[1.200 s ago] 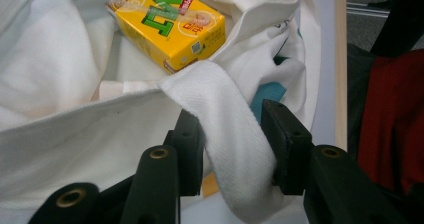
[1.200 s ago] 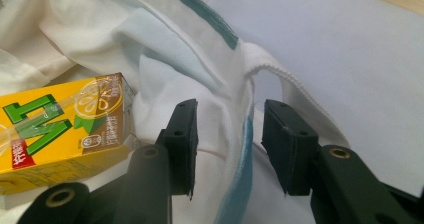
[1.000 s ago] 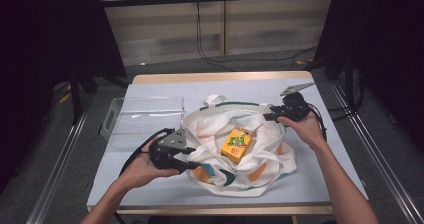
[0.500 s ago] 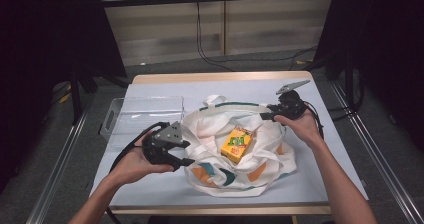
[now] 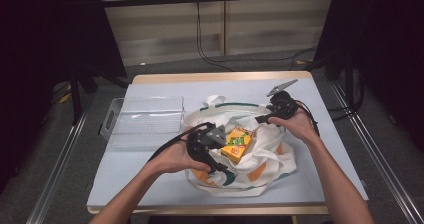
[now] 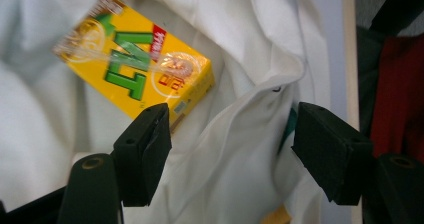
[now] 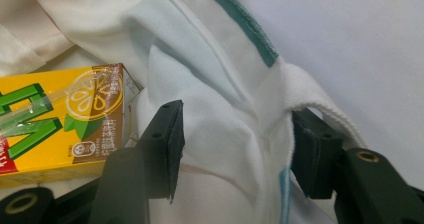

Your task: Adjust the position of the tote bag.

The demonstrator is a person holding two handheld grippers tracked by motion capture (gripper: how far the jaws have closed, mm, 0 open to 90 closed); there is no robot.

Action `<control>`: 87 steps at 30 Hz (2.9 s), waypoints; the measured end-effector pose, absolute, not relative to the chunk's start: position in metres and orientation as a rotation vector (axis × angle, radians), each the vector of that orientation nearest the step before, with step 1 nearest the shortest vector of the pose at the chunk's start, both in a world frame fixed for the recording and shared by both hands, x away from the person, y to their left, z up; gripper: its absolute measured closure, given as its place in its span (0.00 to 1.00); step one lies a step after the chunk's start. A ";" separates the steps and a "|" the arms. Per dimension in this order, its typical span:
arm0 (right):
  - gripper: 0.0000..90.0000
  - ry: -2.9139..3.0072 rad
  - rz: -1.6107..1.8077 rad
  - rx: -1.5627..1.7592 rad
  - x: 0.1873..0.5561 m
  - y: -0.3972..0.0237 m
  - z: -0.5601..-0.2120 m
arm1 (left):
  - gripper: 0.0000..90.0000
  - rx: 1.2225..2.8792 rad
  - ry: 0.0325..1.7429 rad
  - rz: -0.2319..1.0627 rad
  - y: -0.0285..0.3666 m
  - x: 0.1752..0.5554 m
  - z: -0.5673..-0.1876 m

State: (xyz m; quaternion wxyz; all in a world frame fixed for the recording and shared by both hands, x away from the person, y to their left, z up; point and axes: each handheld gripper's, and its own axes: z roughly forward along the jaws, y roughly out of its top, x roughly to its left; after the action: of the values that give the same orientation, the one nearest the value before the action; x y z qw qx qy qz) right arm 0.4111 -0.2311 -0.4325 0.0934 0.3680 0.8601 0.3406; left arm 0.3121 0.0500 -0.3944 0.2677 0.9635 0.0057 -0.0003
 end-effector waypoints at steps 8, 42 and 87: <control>0.48 2.597 0.951 1.080 0.415 -0.226 -0.441 | 0.55 2.694 -0.057 -0.049 0.044 0.303 -0.414; 0.91 2.519 0.730 1.140 0.452 -0.210 -0.457 | 0.92 2.542 -0.085 -0.231 0.061 0.270 -0.437; 0.32 2.964 1.018 0.387 0.324 -0.175 -0.397 | 0.60 2.604 0.258 -0.016 0.080 0.357 -0.390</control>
State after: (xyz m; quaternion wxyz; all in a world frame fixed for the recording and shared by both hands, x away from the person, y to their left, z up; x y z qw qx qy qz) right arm 0.3242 -0.1755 -0.3967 -0.0081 0.1225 0.9386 0.3224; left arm 0.3575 0.0798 -0.3904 0.2593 0.9611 0.0950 -0.0060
